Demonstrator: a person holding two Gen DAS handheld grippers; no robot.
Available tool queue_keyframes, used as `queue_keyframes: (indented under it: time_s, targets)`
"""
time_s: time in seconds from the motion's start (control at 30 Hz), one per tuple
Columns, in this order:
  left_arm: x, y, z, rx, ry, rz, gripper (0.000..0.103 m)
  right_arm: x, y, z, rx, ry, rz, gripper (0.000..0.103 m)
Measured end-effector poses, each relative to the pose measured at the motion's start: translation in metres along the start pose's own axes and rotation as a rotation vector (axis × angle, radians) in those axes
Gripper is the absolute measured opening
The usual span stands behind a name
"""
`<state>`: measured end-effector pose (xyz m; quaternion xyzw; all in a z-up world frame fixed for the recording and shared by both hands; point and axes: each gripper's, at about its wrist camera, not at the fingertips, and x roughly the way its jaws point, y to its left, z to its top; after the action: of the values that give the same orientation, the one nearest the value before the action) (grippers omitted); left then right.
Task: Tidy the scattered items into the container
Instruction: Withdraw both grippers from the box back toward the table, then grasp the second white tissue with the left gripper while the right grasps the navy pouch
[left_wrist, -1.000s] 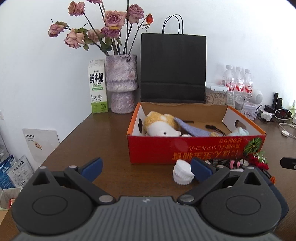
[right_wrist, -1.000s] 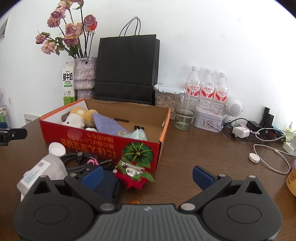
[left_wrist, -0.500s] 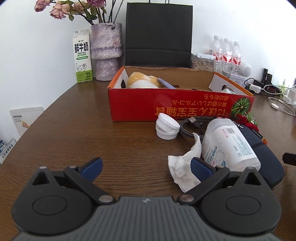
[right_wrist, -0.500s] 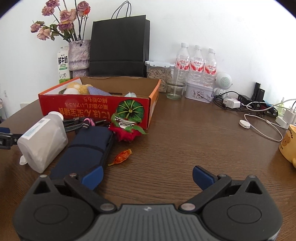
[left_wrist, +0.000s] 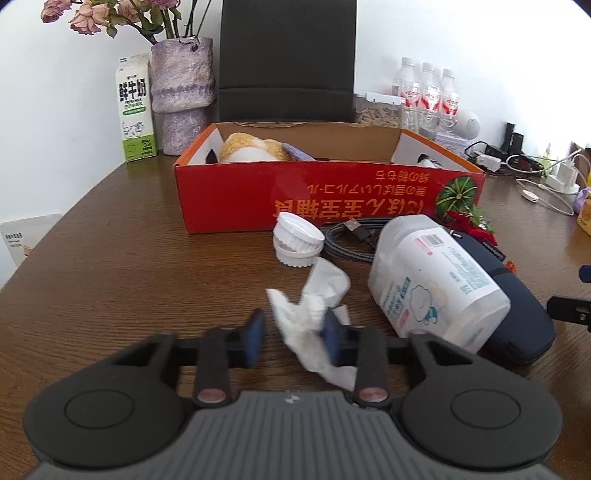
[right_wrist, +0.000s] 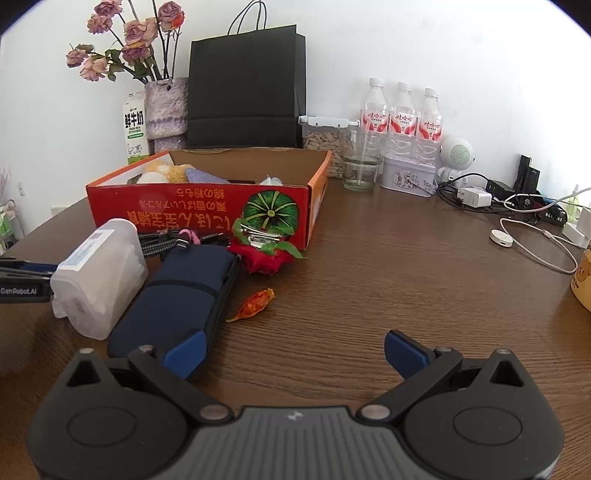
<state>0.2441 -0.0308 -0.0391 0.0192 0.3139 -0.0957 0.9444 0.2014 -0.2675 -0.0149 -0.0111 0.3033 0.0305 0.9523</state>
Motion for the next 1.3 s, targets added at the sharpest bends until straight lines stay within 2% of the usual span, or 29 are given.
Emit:
queue_keyframes:
  time_s: [0.1,0.37,0.47,0.67,0.8,1.0,1.07,1.3]
  targets:
    - [-0.004,-0.003,-0.001,0.014,-0.01,0.018,0.015,0.001,0.0,0.0,0.002,0.001,0.001,0.103]
    - [-0.017,0.019,0.0,-0.089,-0.029,0.054,0.015,0.006,-0.002,0.006,-0.002,-0.001,-0.01,0.103]
    - [-0.025,0.027,-0.001,-0.114,-0.036,0.065,0.015,0.005,-0.001,0.011,0.024,-0.01,0.016,0.103]
    - [-0.04,0.037,-0.001,-0.139,-0.073,0.071,0.015,0.011,0.029,0.031,-0.023,-0.023,0.081,0.103]
    - [-0.047,0.044,-0.002,-0.148,-0.089,0.071,0.015,0.025,0.054,0.042,-0.075,0.007,0.1,0.103]
    - [-0.054,0.063,-0.005,-0.177,-0.104,0.077,0.015,0.05,0.076,0.05,-0.106,0.068,0.118,0.087]
    - [-0.055,0.069,-0.006,-0.196,-0.108,0.071,0.015,0.063,0.077,0.05,-0.086,0.116,0.106,0.074]
    - [-0.055,0.085,-0.01,-0.23,-0.115,0.047,0.015,0.069,0.078,0.045,-0.08,0.132,0.093,0.073]
